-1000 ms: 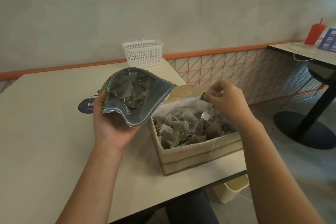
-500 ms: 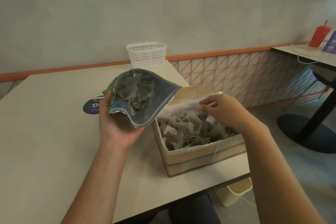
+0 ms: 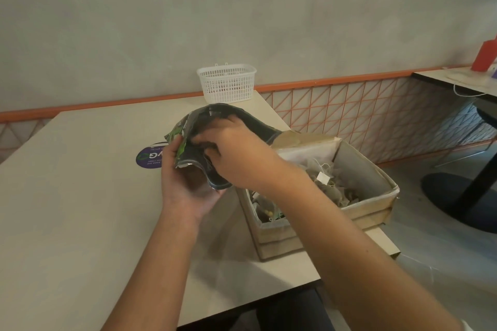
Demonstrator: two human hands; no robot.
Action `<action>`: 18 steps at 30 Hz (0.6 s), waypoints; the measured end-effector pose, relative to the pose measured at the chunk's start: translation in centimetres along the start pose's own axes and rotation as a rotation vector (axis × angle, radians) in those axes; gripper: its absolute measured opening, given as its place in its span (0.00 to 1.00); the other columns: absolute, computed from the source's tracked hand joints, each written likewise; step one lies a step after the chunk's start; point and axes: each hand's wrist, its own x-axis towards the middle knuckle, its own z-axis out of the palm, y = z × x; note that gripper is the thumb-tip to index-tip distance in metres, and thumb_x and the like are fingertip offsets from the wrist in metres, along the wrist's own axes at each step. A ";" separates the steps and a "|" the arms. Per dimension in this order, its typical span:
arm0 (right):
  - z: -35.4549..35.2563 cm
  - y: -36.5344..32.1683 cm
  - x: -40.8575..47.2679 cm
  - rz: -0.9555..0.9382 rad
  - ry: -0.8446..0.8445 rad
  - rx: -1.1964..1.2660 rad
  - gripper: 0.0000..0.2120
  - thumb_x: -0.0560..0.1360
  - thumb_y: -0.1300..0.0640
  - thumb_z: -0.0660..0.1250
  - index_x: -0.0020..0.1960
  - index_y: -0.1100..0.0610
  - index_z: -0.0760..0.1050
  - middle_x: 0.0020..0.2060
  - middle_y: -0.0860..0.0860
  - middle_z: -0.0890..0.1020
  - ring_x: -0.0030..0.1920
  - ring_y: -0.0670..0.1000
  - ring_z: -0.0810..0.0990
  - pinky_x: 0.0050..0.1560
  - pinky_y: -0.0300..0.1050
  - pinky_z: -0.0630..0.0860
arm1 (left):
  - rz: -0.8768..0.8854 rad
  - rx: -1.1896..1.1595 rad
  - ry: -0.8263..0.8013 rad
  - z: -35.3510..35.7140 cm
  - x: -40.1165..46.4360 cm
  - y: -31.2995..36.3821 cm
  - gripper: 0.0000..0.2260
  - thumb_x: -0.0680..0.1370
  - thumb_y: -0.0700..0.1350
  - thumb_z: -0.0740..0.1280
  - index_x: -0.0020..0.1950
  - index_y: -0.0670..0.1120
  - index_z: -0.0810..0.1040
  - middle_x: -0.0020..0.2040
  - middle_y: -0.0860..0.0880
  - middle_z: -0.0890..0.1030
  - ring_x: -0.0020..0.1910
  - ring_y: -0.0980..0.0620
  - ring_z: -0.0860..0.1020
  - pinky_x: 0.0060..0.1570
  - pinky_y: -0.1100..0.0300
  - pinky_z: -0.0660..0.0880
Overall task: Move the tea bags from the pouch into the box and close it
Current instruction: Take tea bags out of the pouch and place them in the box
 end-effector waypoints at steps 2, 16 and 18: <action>0.6 0.2 1.4 0.055 -0.089 -0.125 0.24 0.75 0.61 0.63 0.70 0.49 0.70 0.67 0.50 0.73 0.70 0.56 0.61 0.68 0.55 0.67 | -0.009 0.005 0.013 0.0 0.0 0.0 0.15 0.70 0.58 0.67 0.43 0.50 0.88 0.55 0.47 0.84 0.55 0.46 0.80 0.54 0.52 0.77; -0.1 1.0 0.5 0.088 -0.015 -0.108 0.12 0.76 0.54 0.66 0.59 0.52 0.79 0.49 0.48 0.78 0.52 0.51 0.77 0.48 0.43 0.73 | 0.009 -0.013 0.033 -0.1 0.4 0.3 0.15 0.76 0.59 0.65 0.46 0.51 0.86 0.56 0.46 0.84 0.53 0.44 0.82 0.51 0.47 0.80; -0.9 1.2 -0.6 0.072 0.099 -0.013 0.09 0.75 0.54 0.68 0.54 0.54 0.80 0.44 0.46 0.72 0.44 0.49 0.73 0.43 0.42 0.70 | 0.009 -0.008 0.037 -0.1 0.4 0.3 0.16 0.76 0.59 0.65 0.45 0.50 0.87 0.56 0.45 0.84 0.55 0.43 0.81 0.56 0.47 0.78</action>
